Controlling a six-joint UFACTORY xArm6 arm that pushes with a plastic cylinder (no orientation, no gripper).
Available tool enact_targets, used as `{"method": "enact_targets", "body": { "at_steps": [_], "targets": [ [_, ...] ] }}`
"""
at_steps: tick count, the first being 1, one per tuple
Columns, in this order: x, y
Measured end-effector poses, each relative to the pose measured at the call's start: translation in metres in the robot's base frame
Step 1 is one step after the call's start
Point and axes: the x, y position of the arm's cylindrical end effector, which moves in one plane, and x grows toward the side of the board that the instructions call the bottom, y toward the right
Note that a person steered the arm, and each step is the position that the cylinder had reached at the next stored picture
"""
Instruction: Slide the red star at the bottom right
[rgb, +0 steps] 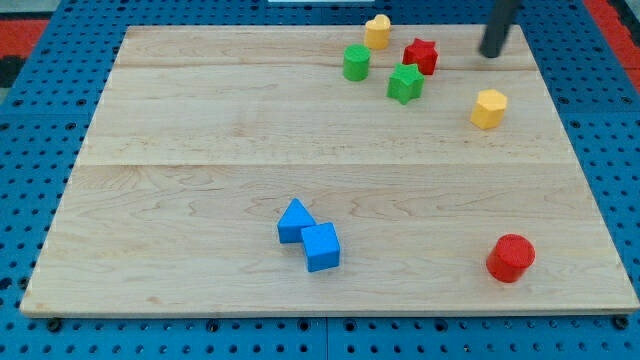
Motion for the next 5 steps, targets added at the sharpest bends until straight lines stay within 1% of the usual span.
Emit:
{"method": "enact_targets", "body": {
  "at_steps": [1, 2, 3, 4, 5],
  "targets": [
    [0.003, -0.079],
    [-0.013, -0.108],
    [-0.005, -0.142],
    [0.039, -0.167],
    [0.032, -0.203]
  ]
}}
